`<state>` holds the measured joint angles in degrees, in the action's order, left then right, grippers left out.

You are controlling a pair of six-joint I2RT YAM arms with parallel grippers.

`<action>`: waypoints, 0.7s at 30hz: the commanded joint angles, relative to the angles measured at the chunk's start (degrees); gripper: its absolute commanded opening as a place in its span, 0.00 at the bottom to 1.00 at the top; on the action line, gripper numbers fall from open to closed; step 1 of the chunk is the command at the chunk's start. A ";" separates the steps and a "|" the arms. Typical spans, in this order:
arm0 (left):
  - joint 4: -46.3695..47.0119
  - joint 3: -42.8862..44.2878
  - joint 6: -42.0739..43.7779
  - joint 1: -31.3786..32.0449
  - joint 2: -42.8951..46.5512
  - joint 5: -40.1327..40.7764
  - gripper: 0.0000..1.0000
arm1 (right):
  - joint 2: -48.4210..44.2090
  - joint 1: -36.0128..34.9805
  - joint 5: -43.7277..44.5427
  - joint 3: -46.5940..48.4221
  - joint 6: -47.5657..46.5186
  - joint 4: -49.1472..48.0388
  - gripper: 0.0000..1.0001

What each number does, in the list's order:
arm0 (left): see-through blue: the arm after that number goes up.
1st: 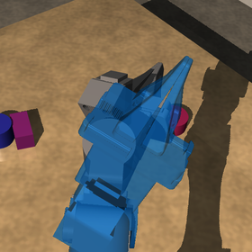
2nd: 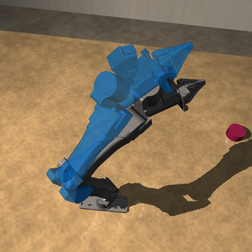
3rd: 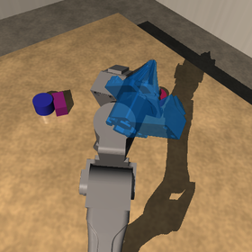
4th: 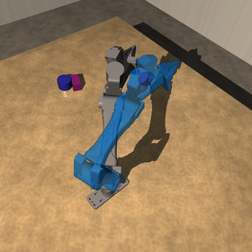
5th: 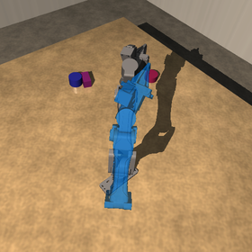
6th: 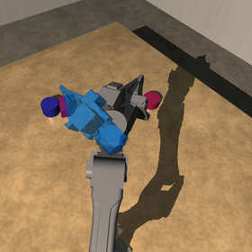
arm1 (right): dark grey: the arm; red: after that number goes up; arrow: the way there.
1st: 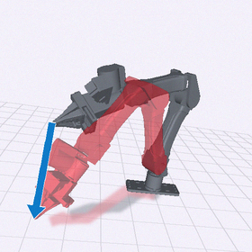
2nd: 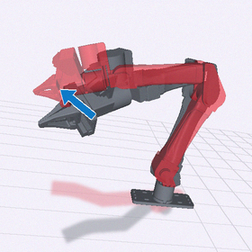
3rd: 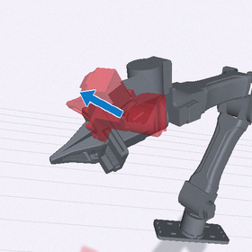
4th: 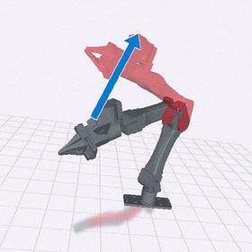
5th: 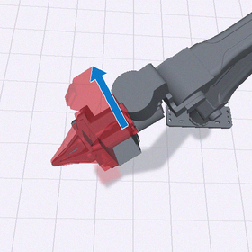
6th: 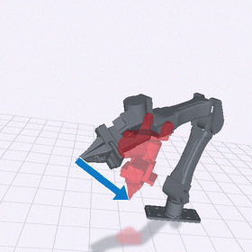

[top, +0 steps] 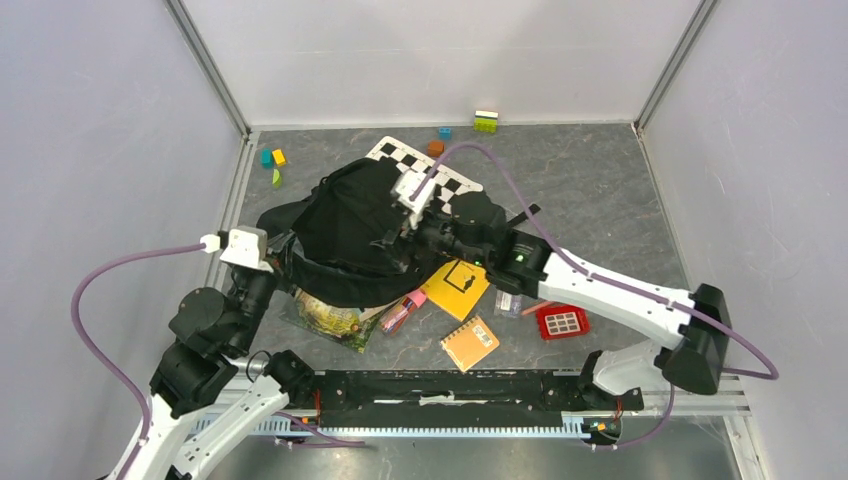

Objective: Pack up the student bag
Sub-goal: Unzip the student bag at the center of the board.

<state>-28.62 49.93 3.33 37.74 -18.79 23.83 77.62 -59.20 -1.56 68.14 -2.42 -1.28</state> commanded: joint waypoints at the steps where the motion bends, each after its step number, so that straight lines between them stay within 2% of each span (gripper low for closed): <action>1: 4.71 -0.45 3.30 -0.03 2.30 0.51 0.02 | 5.59 -3.93 -4.34 7.35 0.65 -4.29 0.86; 8: 2.13 0.47 3.91 -0.03 2.87 1.65 0.02 | 12.41 -10.30 -5.62 11.89 0.18 -5.20 0.87; 16: 1.41 1.00 3.93 -0.03 3.73 1.74 0.02 | 16.49 -11.02 0.75 13.22 -1.61 -2.62 0.84; 21: 1.10 0.90 3.96 -0.03 3.78 2.18 0.02 | 13.55 -11.02 0.30 12.69 -2.33 -2.15 0.92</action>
<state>-30.98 49.21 4.82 37.74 -15.77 25.23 94.54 -70.11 -2.52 77.93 -3.46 -2.13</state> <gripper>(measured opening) 0.044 0.895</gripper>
